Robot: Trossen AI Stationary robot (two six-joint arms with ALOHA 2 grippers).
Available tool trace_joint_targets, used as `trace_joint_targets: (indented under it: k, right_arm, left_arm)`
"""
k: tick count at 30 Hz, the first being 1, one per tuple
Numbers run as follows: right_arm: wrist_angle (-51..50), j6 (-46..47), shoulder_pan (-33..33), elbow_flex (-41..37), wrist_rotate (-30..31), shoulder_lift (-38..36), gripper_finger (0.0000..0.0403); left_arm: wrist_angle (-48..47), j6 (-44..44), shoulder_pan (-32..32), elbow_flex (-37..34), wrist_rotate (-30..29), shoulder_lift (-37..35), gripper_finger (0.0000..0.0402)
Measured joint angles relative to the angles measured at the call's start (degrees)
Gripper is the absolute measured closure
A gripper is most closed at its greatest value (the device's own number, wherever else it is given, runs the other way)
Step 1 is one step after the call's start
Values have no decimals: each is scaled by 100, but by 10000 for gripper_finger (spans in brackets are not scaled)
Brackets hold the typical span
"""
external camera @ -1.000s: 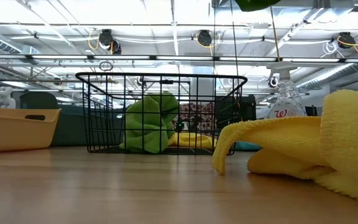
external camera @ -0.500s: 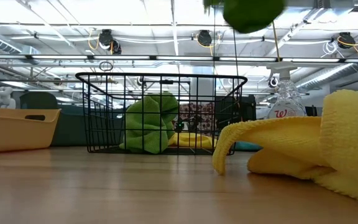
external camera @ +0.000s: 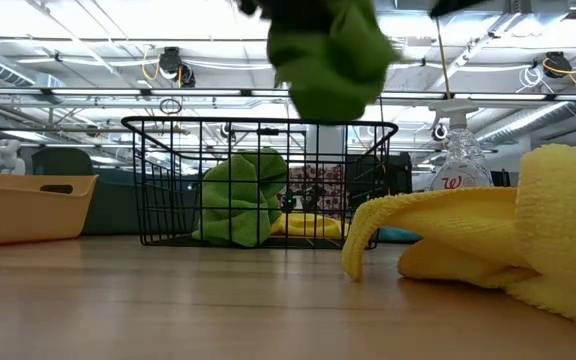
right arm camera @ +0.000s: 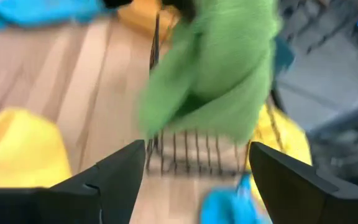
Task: Sort microfiber towel by color & place in baskets
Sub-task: Put the green microfiber towel into the black wire basket
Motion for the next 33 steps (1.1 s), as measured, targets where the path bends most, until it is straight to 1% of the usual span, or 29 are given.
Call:
trace_joint_targets:
  k: [3,5,8,10,13,16,18,20,25,28,31,33]
  right_arm:
    - [-752,835,150,-2,-26,16,122]
    - [-1075,1352,263,-12,-12,62,122]
    - [-1013,1830,445,-188,18,76,122]
    - [-680,1821,534,-409,25,76,122]
    - [-191,1348,561,-604,11,83,122]
    - [104,937,510,-629,31,83,122]
    - [292,783,472,-629,23,83,122]
    - [338,748,458,-629,8,79,122]
    - [196,867,474,-631,-10,79,122]
    - [191,821,474,-632,-10,79,122]
    - [169,810,474,-632,-8,79,122]
    - [157,799,472,-632,-8,79,122]
  left_arm:
    - [-463,-462,372,0,36,-2,381]
    - [-800,-803,670,-2,204,1,380]
    - [-1122,-1284,1076,-2,598,26,379]
    - [-1251,-1566,1269,-5,963,80,379]
    - [-1315,-1835,1451,-67,1503,162,378]
    - [-1336,-1983,1522,-123,1804,255,368]
    - [-1300,-2085,1553,-125,1882,338,348]
    - [-1333,-2226,1594,-125,1899,356,320]
    - [-1363,-2425,1666,-125,1884,354,231]
    - [-1346,-2423,1541,-122,1884,354,184]
    - [-1368,-2392,1404,-112,1884,354,152]
    - [-1365,-2279,1318,-65,1884,315,140]
